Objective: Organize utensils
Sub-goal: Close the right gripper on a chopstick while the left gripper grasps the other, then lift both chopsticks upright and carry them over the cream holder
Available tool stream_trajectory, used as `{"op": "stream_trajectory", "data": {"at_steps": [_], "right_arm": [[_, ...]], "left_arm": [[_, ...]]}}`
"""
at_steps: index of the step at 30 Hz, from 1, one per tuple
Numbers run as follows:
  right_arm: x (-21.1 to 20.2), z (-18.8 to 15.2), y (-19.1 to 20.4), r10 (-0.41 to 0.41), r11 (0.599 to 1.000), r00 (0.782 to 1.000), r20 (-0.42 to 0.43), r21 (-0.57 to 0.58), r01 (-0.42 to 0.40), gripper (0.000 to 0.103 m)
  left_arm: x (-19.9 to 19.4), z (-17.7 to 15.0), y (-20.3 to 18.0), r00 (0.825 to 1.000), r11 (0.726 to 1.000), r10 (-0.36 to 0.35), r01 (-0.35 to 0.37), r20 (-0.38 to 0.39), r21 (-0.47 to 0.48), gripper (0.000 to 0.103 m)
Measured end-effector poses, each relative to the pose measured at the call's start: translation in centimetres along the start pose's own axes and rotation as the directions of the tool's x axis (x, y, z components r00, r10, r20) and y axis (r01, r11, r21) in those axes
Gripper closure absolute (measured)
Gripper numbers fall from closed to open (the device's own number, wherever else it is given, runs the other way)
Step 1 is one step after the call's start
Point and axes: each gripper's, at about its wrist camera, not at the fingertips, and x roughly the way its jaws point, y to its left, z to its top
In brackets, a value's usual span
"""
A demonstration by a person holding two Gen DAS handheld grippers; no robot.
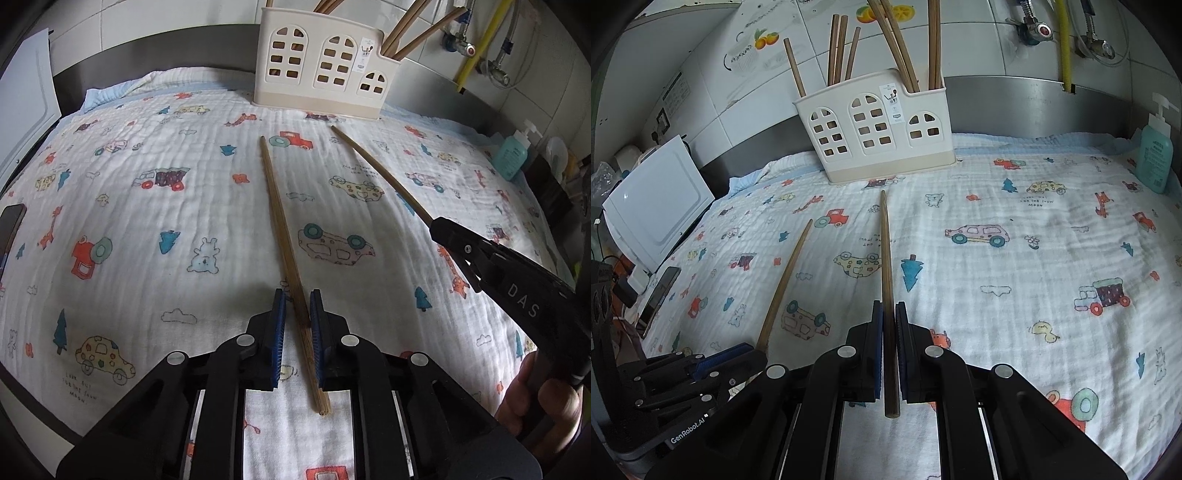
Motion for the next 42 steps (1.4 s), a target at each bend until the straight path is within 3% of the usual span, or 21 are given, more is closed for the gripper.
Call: {"op": "stream_trajectory", "data": {"at_steps": [11,20,33,42], "right_arm": [[-0.6,0.1,0.3,0.001,1.0,1.0,0.013,0.002,-0.001,0.096],[-2.6,0.8,0.5,-0.01,1.0,0.998,0.07,0.003,0.01,0.096],[-6.8,5.1,2.1,-0.026,0.998,0.979,0.202,-0.043,0.036,0.097],[-7.9,9.0,3.0,0.006,0.997,0.976,0.218,-0.073,0.01,0.097]], "left_arm": [[-0.7,0.5,-0.2,1.0,0.997,0.015,-0.015,0.003,0.079,0.096],[-3.8,2.0,0.1,0.991,0.987,0.034,-0.054,0.129,0.152,0.097],[-7.2,5.6,0.8,0.961,0.975,-0.081,0.02,0.266,0.223,0.097],[-7.9,9.3,2.1,0.943,0.967,-0.165,0.096,0.289,0.237,0.097]]}}
